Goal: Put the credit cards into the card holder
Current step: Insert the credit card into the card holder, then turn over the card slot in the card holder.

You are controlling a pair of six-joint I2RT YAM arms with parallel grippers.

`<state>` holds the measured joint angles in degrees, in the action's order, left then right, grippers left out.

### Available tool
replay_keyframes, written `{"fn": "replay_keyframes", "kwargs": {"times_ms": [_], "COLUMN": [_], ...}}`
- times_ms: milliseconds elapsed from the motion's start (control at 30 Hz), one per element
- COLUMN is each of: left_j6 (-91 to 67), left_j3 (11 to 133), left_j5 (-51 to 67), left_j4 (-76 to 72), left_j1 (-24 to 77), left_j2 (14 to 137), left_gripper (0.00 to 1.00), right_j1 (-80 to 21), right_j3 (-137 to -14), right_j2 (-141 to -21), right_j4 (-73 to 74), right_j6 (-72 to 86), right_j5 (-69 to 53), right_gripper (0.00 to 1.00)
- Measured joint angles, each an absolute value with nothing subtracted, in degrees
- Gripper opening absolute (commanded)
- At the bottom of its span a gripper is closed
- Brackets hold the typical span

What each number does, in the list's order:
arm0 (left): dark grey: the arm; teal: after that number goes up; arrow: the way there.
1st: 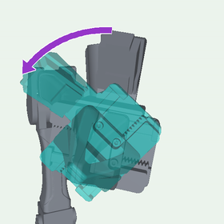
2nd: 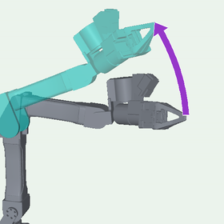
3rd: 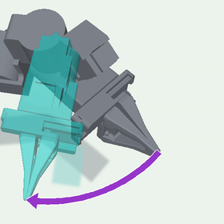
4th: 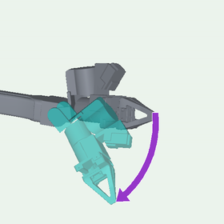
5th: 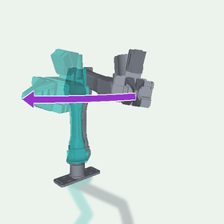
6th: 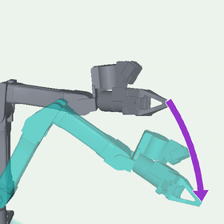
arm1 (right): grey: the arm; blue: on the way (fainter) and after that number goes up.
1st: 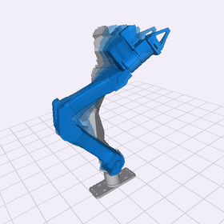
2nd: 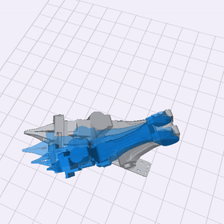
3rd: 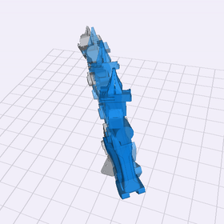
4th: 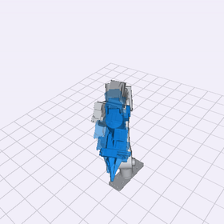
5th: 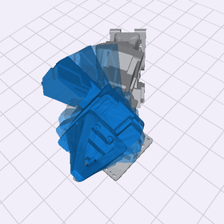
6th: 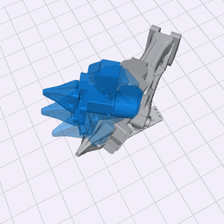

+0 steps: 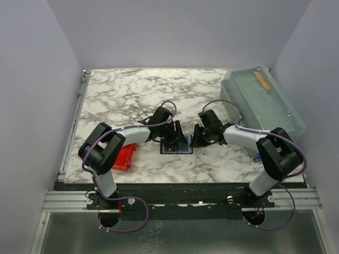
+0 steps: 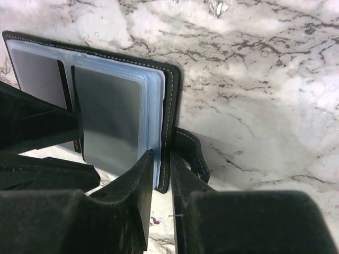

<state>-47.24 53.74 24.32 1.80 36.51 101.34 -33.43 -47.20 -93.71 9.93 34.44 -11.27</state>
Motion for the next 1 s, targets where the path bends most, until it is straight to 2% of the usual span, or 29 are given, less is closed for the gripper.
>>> {"fn": "replay_keyframes", "kwargs": {"times_ms": [100,233,367,533,633,767,1000], "left_j6": [-46.02,-44.4,-42.85,-41.47,-40.56,-39.31,-38.44], "left_j3": [53.93,54.57,56.58,56.8,56.97,57.1,55.57], "left_j5": [23.88,22.96,22.57,22.52,22.7,22.87,22.9], "left_j4": [5.17,9.96,13.45,15.44,15.99,15.99,14.94], "left_j1": [36.51,36.51,36.49,36.42,36.05,35.35,33.91], "left_j2": [100.12,98.37,98.26,97.86,97.93,99.02,100.38], "left_gripper": [0.66,0.66,0.49,0.23,0.17,0.12,0.1], "right_j1": [-33.82,-33.98,-34.06,-34.06,-34.06,-34.06,-34.06], "right_j3": [-46.94,-46.83,-46.89,-47.18,-47.18,-47.16,-46.72], "right_j2": [-92.95,-91.81,-91.09,-91.07,-91.07,-90.91,-90.48], "right_j4": [11.05,12.88,13.28,12.97,11.94,9.61,6.04], "right_j6": [34.33,34.02,34.02,34.57,35.83,37.54,40.16], "right_j5": [-11.29,-11.68,-12.25,-13.85,-15.4,-17.43,-19.44], "right_gripper": [0.28,0.3,0.3,0.32,0.37,0.38,0.41]}}
